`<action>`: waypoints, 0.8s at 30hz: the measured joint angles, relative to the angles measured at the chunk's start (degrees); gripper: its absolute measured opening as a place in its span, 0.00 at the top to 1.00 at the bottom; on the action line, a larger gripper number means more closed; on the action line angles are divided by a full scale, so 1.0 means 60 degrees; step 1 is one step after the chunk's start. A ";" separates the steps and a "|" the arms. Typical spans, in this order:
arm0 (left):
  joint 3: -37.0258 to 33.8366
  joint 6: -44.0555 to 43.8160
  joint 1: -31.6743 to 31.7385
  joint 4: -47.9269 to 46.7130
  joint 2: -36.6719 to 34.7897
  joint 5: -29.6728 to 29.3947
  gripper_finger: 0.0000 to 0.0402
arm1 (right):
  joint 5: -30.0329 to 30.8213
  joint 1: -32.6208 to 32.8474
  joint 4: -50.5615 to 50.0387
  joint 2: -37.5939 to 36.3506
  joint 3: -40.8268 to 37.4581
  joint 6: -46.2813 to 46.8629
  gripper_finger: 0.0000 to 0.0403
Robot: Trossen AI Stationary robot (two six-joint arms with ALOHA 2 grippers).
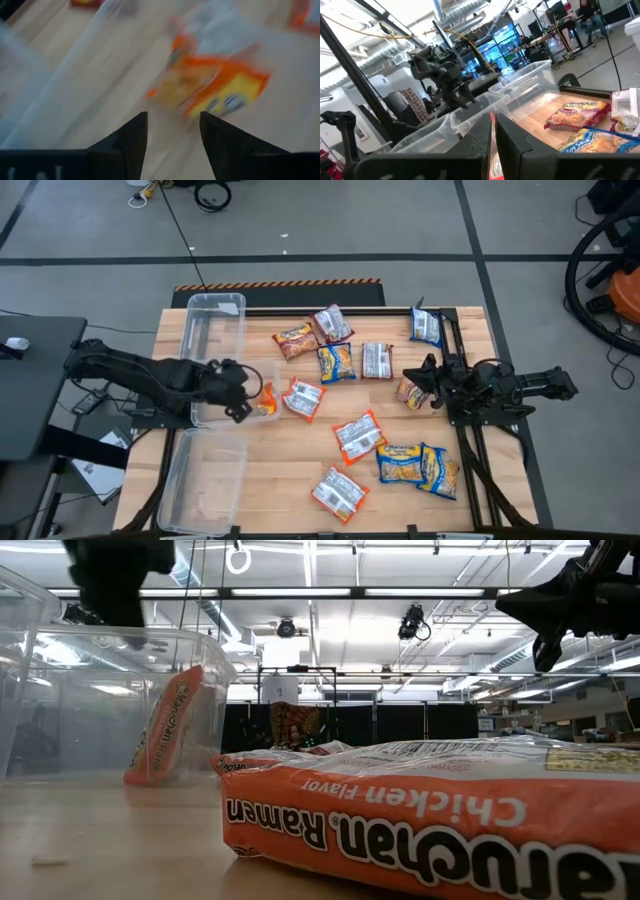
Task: Sort Maruchan noodles
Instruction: Put the orange noodle pack into the middle transparent bin
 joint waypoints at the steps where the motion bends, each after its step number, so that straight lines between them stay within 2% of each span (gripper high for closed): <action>1: -0.0022 0.0008 0.0067 -0.0321 0.0004 0.0034 0.55 | 0.0000 0.0000 0.0016 0.0004 0.0000 0.0136 0.92; 6: -0.0249 0.0726 0.1087 0.0207 0.0053 0.1553 0.59 | 0.0073 0.0000 0.0156 0.0549 0.0000 0.0705 0.92; 11: -0.0749 0.0852 0.2034 0.0830 0.0638 0.2438 0.63 | 0.0078 0.0124 0.1132 0.1951 0.0098 0.0787 0.92; 18: -0.0856 0.2247 0.1886 0.1941 0.1682 0.2436 0.71 | -0.0104 0.0462 0.1600 0.4292 0.1664 -0.0229 0.92; 24: -0.0842 0.2099 0.1921 0.2566 0.2471 0.2814 0.76 | -0.0273 0.0689 0.1450 0.6698 0.3555 -0.1491 0.92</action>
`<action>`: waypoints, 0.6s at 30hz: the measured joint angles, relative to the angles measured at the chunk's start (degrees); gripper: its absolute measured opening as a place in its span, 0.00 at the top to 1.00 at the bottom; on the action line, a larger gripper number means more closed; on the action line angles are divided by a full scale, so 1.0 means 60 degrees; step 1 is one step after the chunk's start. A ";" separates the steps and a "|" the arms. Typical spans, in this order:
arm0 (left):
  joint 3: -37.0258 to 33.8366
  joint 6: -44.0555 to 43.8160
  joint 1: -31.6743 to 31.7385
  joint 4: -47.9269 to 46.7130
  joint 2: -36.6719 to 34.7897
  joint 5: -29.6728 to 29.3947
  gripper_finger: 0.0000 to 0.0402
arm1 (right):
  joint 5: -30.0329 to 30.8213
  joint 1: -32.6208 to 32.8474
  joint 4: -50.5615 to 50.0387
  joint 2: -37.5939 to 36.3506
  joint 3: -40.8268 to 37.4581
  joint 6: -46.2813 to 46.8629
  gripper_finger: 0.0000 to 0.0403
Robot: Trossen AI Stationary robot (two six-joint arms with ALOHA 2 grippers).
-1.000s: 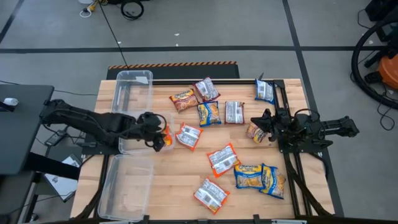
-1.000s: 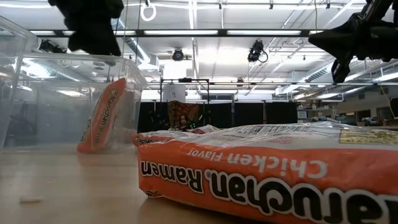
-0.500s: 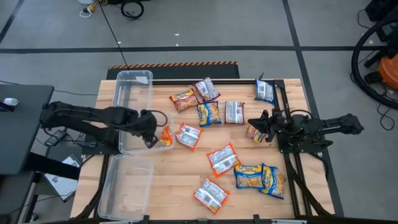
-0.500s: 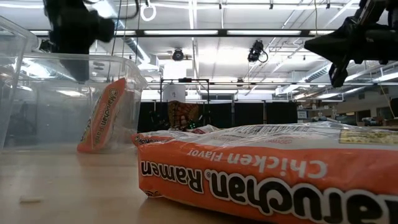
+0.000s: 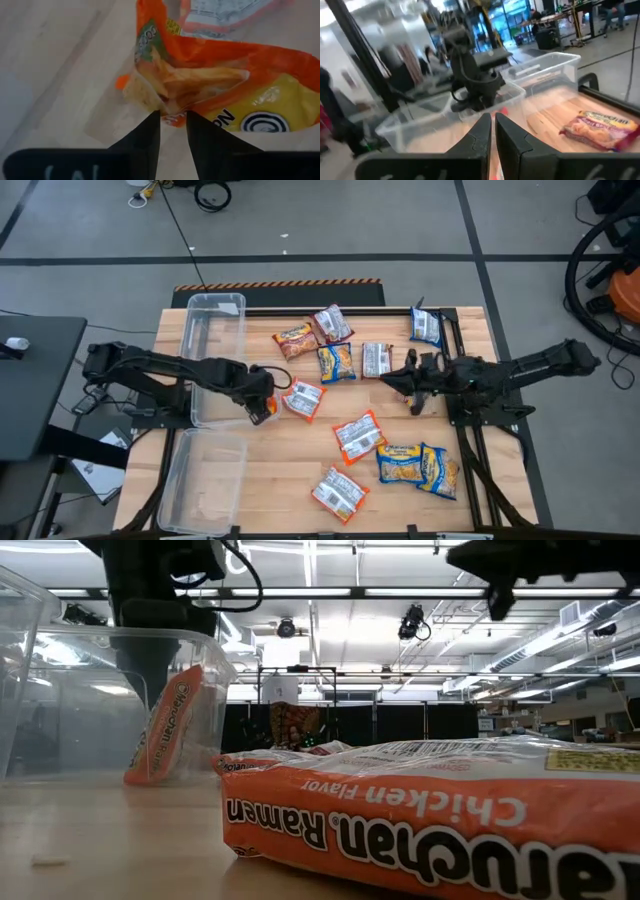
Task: Sort Maruchan noodles
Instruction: Put the orange noodle pack into the middle transparent bin, then adjust the middle transparent bin
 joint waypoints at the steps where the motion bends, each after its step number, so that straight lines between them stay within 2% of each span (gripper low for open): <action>1: 0.0014 0.0141 -0.0003 0.0050 0.0076 0.0002 0.76 | -0.0037 0.0019 -0.0135 0.0363 0.0262 -0.0197 0.92; 9: -0.0018 0.1208 -0.0189 0.1858 -0.0070 -0.0301 0.80 | -0.1017 0.0021 -0.0784 0.2653 0.1392 -0.0696 0.92; 13: -0.0018 0.1219 -0.0196 0.1470 -0.0184 -0.0280 0.80 | -0.0783 0.0017 -0.2353 0.3459 0.2025 -0.0676 0.92; 18: -0.0018 0.1265 -0.0278 0.0497 -0.0385 -0.0300 0.80 | -0.0293 0.0174 -0.4618 0.4770 0.3596 -0.1175 0.92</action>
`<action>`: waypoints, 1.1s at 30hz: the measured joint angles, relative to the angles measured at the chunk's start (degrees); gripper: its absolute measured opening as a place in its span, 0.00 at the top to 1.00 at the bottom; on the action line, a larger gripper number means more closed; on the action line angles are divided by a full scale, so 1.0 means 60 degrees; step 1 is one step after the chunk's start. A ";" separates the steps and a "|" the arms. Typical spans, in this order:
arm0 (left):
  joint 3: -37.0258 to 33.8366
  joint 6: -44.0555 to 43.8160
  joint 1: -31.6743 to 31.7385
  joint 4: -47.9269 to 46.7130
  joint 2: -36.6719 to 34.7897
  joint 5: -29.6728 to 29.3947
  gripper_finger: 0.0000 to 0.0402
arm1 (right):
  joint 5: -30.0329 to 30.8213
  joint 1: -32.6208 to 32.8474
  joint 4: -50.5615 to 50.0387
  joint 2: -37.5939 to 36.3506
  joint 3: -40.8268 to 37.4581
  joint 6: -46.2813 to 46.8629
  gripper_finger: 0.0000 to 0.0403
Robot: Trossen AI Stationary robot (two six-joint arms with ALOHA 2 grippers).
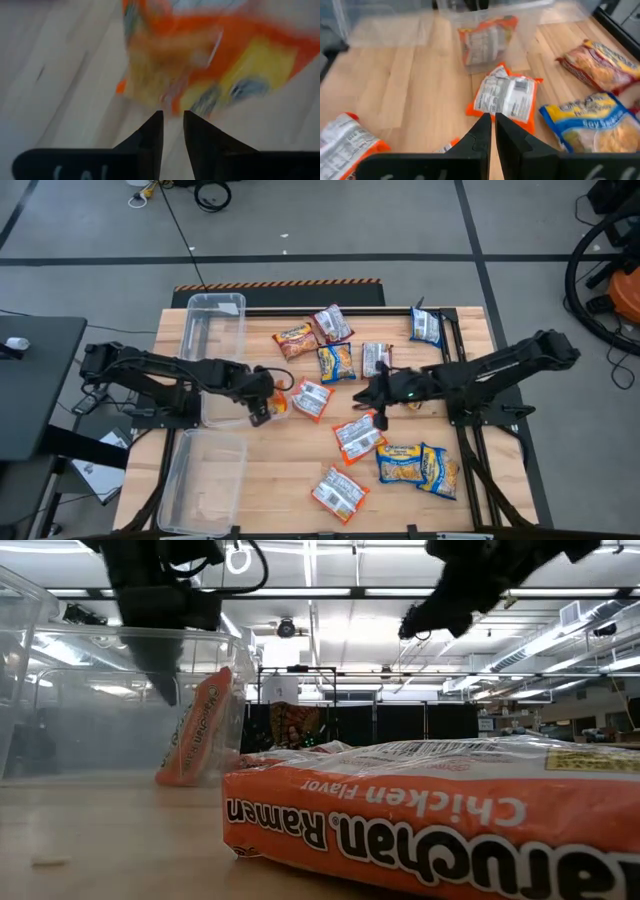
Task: Sort Maruchan noodles
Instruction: Adjust the middle transparent bin
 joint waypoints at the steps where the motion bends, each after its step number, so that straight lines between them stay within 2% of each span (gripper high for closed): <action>1: 0.0000 0.0020 -0.0088 -0.0255 -0.0075 0.0000 0.80 | 0.0078 0.0043 -0.0161 0.0311 0.0307 -0.0198 0.92; 6: -0.0004 -0.0140 -0.0814 -0.1626 -0.0246 -0.0222 0.80 | 0.0445 -0.0052 -0.0361 0.1967 0.1244 -0.1176 0.92; 11: 0.0015 -0.1265 -0.1248 -0.3026 -0.0485 -0.0782 0.80 | 0.0338 -0.0462 0.0546 0.3391 0.1662 -0.1226 0.92; 15: -0.0015 -0.2017 -0.1307 -0.4270 -0.0711 -0.0811 0.80 | -0.0145 -0.0652 0.1033 0.4063 0.2010 -0.1447 0.92; 20: 0.0000 -0.2596 -0.1481 -0.5120 -0.0993 -0.0538 0.80 | -0.0177 -0.0746 0.1198 0.4752 0.2408 -0.1934 0.91; 24: 0.0000 -0.3130 -0.1821 -0.5778 -0.1105 -0.0325 0.80 | -0.0202 -0.0839 0.1171 0.5358 0.2596 -0.2300 0.84; 28: -0.0004 -0.3629 -0.2263 -0.6535 -0.1183 -0.0289 0.80 | -0.0442 -0.0795 0.1160 0.5750 0.2661 -0.3003 0.72; 31: -0.0001 -0.3751 -0.2492 -0.6562 -0.1291 -0.0682 0.80 | -0.0291 -0.0615 0.0951 0.5816 0.2662 -0.3927 0.64; 33: 0.0000 -0.3771 -0.2589 -0.6260 -0.1336 -0.1106 0.80 | 0.0180 -0.0478 0.0764 0.5802 0.2662 -0.4730 0.61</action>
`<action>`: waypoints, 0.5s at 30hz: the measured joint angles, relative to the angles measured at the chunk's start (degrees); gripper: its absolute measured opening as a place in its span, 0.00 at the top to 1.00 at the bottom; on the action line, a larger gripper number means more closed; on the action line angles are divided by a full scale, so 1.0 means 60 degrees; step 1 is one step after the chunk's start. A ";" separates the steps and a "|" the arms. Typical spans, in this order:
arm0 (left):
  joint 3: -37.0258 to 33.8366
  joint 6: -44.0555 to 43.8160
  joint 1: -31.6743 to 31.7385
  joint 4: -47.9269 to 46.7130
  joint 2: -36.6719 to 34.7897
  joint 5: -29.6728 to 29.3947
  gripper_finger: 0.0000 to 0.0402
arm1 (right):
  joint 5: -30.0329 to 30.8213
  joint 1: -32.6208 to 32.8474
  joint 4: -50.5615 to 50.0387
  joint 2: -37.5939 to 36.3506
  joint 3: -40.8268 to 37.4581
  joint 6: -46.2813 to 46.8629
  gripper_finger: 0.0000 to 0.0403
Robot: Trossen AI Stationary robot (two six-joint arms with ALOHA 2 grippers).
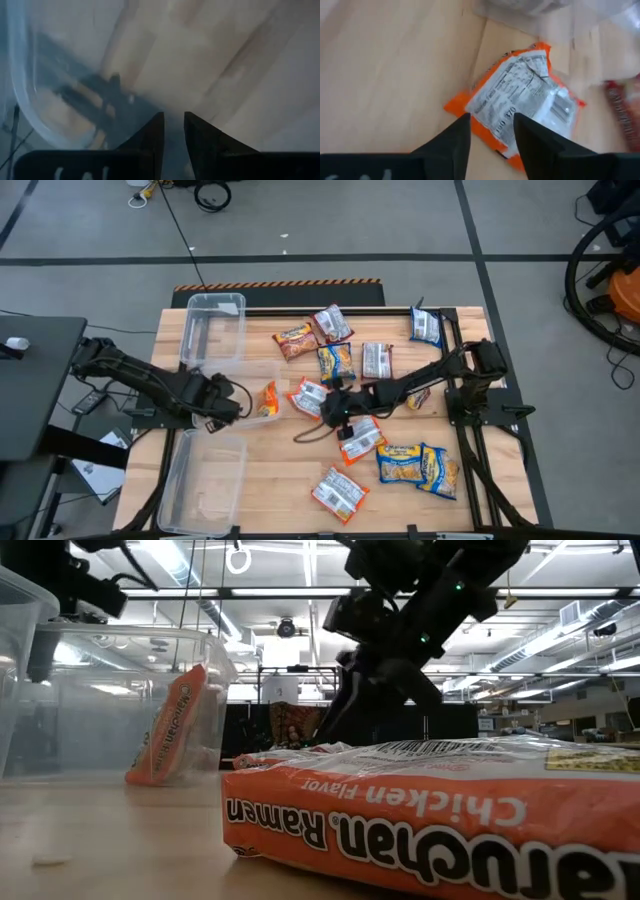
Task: Sort Maruchan noodles
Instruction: Adjust the middle transparent bin, then put the orange noodle pack into the middle transparent bin
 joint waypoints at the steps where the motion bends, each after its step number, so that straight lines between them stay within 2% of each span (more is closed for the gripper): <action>1: 0.0000 0.0015 -0.0035 0.0093 -0.0010 -0.0211 0.80 | 0.0283 0.0036 -0.0217 0.0000 0.0004 -0.0416 0.60; 4: 0.0000 0.0009 -0.0203 0.0429 -0.0021 -0.0809 0.80 | 0.1080 -0.0046 -0.0922 0.0000 0.0000 -0.0929 0.59; 7: 0.0000 -0.0053 -0.0380 0.0706 -0.0028 -0.1079 0.80 | 0.1237 -0.0430 -0.1558 -0.0040 0.0000 -0.0401 0.59; 13: 0.0004 -0.0339 -0.0871 0.1216 -0.0170 -0.1113 0.80 | 0.0362 -0.1222 -0.1548 -0.0003 0.0000 0.0774 0.55; 15: 0.0004 -0.0383 -0.1064 0.1410 -0.0262 -0.1049 0.80 | -0.0339 -0.1443 -0.1370 0.0094 0.0000 0.0924 0.54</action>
